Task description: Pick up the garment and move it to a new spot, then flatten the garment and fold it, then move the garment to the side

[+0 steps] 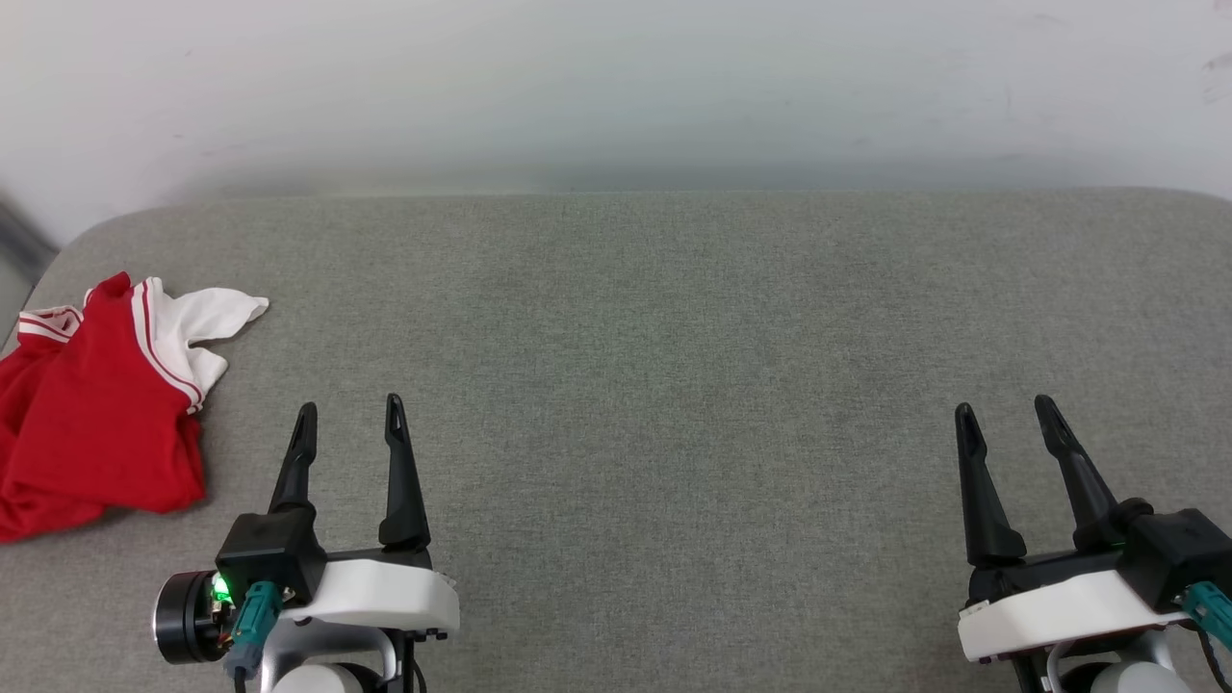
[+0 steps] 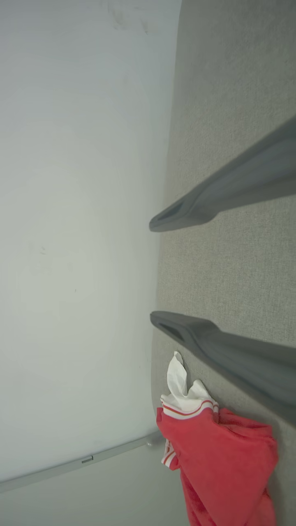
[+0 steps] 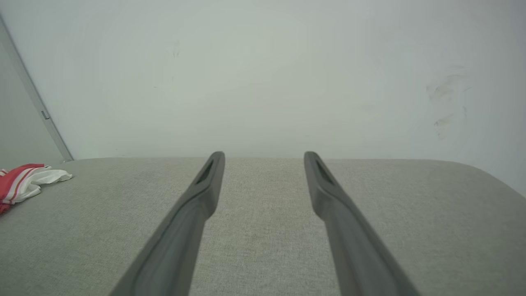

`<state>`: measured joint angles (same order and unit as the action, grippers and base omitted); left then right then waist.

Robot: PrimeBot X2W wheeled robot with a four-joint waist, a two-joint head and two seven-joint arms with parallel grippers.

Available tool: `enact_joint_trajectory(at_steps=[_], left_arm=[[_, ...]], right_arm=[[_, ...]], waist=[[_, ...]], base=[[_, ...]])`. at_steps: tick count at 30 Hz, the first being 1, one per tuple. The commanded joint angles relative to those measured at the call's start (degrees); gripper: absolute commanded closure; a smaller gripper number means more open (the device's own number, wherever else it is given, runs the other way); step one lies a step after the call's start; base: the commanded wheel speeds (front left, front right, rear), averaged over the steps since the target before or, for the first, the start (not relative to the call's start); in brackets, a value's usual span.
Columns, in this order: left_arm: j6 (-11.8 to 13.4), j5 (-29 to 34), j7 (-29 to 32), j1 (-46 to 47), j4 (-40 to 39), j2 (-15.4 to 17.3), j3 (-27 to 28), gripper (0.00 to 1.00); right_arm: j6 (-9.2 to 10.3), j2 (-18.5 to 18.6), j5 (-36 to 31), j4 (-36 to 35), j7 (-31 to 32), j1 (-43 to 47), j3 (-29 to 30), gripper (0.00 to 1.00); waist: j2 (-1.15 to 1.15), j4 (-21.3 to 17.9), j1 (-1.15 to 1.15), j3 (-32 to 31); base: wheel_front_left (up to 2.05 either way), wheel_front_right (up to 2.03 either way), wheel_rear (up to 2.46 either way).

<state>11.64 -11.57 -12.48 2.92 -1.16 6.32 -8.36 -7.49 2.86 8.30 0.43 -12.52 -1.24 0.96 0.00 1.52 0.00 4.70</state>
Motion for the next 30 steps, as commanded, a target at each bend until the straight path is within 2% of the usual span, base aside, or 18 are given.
enact_joint_trajectory(at_steps=[1,15,23,30], left_arm=[[0.1,1.4,-0.6,-0.2,-0.6,0.1,-0.1,0.00],[-1.1,7.1,-2.1,-1.0,-1.2,-0.6,-0.1,0.00],[-2.3,9.9,-2.9,-1.6,-0.9,-1.2,0.6,0.00],[-3.5,9.7,-2.8,-1.9,-0.2,-1.9,1.7,0.00]], right_arm=[[0.00,0.0,-1.2,-0.6,-0.5,0.1,-0.1,0.00],[0.01,0.0,-4.7,-2.0,-2.0,0.7,0.0,0.00],[0.01,0.0,-5.1,-1.4,-2.8,1.0,0.7,0.00],[0.01,0.0,-2.8,-0.6,-2.7,1.3,1.0,0.00]], waist=[[0.00,0.0,0.00,0.1],[0.00,0.2,0.00,0.7],[0.00,0.1,0.00,0.8],[0.00,0.1,0.00,0.8]], base=[[0.00,0.00,0.00],[0.00,0.00,0.00],[0.00,0.00,0.00],[0.00,0.00,0.00]])
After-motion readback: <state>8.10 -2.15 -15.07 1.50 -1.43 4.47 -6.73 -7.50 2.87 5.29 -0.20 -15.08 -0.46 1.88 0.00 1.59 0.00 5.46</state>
